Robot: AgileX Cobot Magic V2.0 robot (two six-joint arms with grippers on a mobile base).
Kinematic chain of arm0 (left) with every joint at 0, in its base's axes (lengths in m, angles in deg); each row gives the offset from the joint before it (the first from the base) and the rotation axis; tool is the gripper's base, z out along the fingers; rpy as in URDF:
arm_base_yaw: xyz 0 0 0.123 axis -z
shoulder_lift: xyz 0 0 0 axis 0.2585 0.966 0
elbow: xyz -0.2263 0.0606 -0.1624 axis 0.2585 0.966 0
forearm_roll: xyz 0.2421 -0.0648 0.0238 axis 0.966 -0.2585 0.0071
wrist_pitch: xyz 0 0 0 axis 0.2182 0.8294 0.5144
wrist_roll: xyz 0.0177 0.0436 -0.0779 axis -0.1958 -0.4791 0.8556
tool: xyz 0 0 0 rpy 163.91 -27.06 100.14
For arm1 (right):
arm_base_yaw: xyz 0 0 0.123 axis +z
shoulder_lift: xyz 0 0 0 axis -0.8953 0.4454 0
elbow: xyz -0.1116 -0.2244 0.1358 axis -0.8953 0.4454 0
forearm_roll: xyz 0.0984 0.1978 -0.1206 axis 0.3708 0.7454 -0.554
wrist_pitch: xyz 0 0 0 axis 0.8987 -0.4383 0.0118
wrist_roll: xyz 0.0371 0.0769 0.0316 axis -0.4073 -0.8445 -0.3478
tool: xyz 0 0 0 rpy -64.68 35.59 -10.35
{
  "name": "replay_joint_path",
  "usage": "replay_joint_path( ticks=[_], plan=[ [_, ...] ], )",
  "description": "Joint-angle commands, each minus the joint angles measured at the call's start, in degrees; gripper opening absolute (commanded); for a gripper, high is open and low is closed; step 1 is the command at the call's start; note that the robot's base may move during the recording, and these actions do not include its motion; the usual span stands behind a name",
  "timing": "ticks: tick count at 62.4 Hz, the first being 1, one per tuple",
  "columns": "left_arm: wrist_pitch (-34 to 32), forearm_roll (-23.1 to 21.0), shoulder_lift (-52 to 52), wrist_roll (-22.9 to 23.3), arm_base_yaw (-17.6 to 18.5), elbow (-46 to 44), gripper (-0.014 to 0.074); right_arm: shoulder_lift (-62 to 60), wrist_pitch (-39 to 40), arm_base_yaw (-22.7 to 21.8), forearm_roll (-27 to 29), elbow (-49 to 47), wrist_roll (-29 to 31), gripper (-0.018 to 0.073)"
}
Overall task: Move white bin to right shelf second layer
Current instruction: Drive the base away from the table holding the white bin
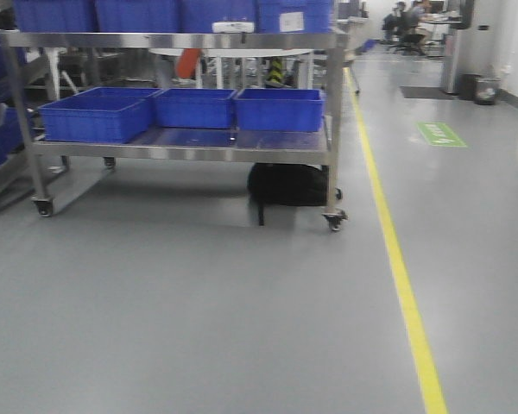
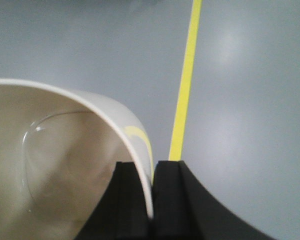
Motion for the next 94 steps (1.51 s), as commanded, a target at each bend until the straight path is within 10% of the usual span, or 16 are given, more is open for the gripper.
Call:
replay_joint_path(
  ticks=[1, 94],
  plan=[
    [-4.77, -0.43, -1.11, 0.30, -0.13, 1.65, 0.0085, -0.20, 4.91, -0.39, 0.04, -1.82, 0.29, 0.0055],
    [-4.77, -0.43, -1.11, 0.30, -0.13, 1.65, 0.0085, -0.20, 4.87, -0.39, 0.04, -1.82, 0.29, 0.0055]
  ],
)
